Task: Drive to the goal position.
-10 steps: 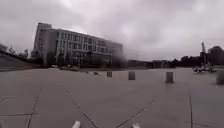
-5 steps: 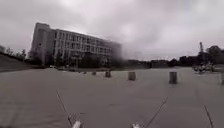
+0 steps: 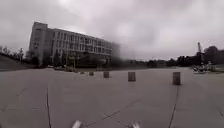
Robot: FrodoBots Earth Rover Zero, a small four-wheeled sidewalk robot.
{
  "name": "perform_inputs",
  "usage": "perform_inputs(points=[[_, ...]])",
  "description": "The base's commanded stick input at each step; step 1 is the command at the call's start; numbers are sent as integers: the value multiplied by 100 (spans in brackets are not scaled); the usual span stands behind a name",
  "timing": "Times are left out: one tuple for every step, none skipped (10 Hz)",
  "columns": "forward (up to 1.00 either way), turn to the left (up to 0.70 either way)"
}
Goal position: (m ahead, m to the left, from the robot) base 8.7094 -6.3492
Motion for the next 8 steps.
perform_inputs(points=[[70, 0], [70, 0], [70, 0], [70, 0], [70, 0], [70, -2], [70, -18], [70, -27]])
